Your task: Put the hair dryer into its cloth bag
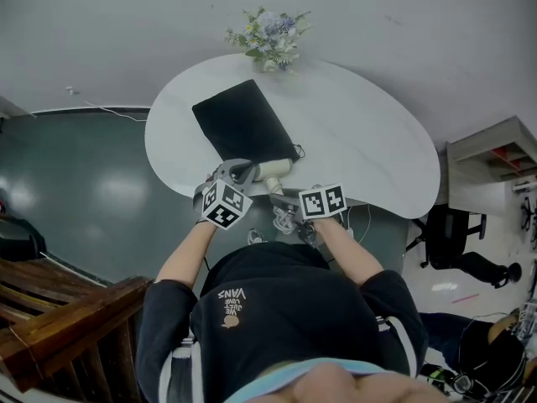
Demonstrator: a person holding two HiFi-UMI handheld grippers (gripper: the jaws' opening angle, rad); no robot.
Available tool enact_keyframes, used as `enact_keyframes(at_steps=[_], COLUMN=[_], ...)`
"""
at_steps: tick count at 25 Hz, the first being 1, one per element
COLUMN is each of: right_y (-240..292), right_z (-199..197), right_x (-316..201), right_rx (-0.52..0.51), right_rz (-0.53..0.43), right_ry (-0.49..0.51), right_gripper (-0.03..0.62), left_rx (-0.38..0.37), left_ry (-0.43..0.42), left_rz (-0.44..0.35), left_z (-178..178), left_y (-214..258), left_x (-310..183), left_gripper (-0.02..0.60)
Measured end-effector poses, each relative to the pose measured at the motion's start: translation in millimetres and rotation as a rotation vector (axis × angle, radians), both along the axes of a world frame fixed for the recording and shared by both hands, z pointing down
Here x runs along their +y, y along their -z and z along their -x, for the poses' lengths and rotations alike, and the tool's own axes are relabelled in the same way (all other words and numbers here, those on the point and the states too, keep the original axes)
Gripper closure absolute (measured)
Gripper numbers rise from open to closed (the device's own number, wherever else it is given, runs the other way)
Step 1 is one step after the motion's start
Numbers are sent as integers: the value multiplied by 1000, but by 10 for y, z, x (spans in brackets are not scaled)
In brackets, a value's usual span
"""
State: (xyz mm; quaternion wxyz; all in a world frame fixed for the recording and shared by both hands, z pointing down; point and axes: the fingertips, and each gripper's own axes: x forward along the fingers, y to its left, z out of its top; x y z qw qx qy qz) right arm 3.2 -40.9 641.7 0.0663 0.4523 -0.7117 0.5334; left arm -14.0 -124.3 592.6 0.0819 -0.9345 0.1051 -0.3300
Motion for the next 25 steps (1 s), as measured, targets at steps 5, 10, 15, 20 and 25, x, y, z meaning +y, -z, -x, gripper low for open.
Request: enact_keyframes(at_steps=[5, 10, 15, 20, 25], right_y=[5, -19, -36, -29, -47], right_z=[2, -35, -55, -89, -122], right_x=[-109, -251, -449, -672, -870], right_rx=[17, 34, 55, 71, 93], right_rz=[9, 23, 32, 28, 23], right_ry=[30, 60, 83, 101, 126], right_gripper=[410, 410, 410, 410, 410], left_rx=[-3, 6, 16, 34, 40], left_ry=[-43, -47, -49, -40, -16], left_rz=[-23, -28, -20, -14, -3], left_z=[-17, -31, -17, -25, -4], left_y=[16, 20, 34, 80, 80], left_x=[95, 111, 96, 78, 61], left_gripper=[548, 548, 548, 548, 548])
